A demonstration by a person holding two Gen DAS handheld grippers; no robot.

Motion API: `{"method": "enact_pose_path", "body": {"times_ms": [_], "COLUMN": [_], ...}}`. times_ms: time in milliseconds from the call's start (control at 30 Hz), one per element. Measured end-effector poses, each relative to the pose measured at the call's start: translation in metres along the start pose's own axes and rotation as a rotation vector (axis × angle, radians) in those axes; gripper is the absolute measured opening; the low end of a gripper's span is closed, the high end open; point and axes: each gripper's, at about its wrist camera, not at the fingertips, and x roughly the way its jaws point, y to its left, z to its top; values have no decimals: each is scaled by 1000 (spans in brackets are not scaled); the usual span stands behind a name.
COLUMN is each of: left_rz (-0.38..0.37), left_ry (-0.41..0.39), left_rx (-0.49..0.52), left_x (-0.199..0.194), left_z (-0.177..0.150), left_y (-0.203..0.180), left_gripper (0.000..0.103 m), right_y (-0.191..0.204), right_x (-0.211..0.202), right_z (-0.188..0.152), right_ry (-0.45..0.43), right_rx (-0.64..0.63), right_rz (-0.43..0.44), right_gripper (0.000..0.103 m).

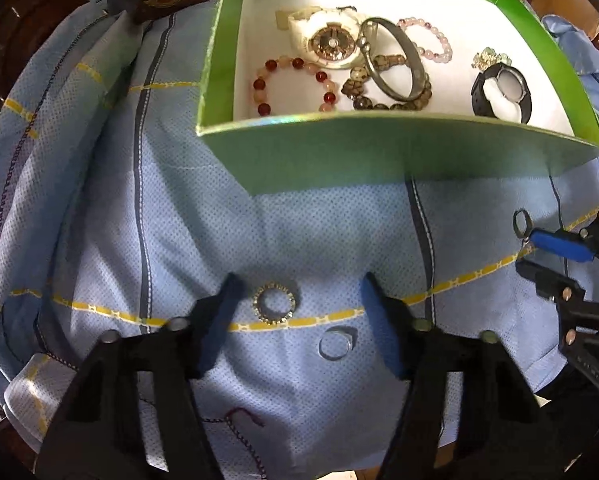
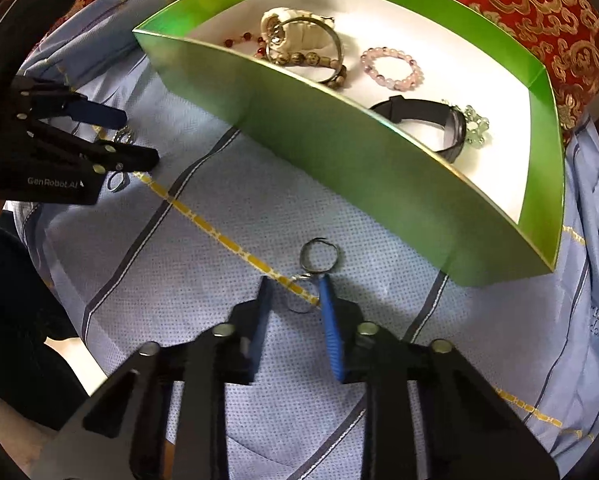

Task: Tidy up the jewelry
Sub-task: 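Grasp the dark metal ring with the right tool while the left tool grasps the stone-set ring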

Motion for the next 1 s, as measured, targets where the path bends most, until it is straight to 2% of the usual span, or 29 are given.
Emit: {"method": "enact_pose_path", "body": {"times_ms": [33, 100, 133, 167, 233, 300, 333, 400, 500, 567, 600, 633, 700, 767, 800, 867, 900, 1000], "left_rz": [-3, -11, -13, -16, -29, -53, -70, -81, -63, -52, -31, 8, 33, 33, 33, 56, 62, 63], "left_ry": [-3, -6, -5, -5, -5, 1, 9, 14, 12, 20, 22, 18, 10, -9, -15, -31, -37, -46], "left_rx": [-2, -7, -9, -12, -18, -30, -41, -59, -49, -35, -25, -16, -20, -47, -53, -56, -54, -50], "left_x": [-2, -2, -3, -3, -3, -2, -2, -6, -8, -5, -6, -5, -4, -5, -6, -8, -9, -7], "left_z": [0, 2, 8, 8, 9, 9, 9, 5, 3, 0, -4, -6, -8, -10, -11, -11, -11, -9], "left_y": [1, 3, 5, 6, 10, 15, 19, 30, 32, 27, 24, 21, 17, 16, 14, 13, 14, 5], "left_gripper": [41, 34, 32, 30, 25, 25, 29, 45, 46, 47, 47, 47, 46, 35, 28, 24, 22, 21], "right_y": [2, 0, -1, -21, -25, -31, -32, -35, -40, -42, -42, -41, -38, -36, -35, -30, -26, -23], "right_x": [-1, -2, -3, -12, -14, -15, -14, -2, -7, -6, -5, -3, 1, 9, 9, 10, 10, 10], "right_z": [-3, -4, -4, -3, -3, -3, -3, 11, 17, 22, 25, 27, 31, 34, 35, 36, 34, 33], "right_ry": [0, 6, 9, 10, 12, 21, 26, 23, -24, -46, -49, -52, -60, -67, -82, -92, -93, -86], "right_rx": [2, 6, 9, 13, 17, 25, 32, 58, 77, 90, 94, 93, 82, 82, 82, 67, 64, 64], "right_rz": [3, 7, 7, 5, 2, 7, 11, 9, -12, -13, -13, -15, -32, -49, -56, -50, -42, -35], "right_gripper": [20, 20, 20, 20, 20, 20, 20, 23, 23, 31, 43, 47, 47, 47, 45, 32, 22, 20]}}
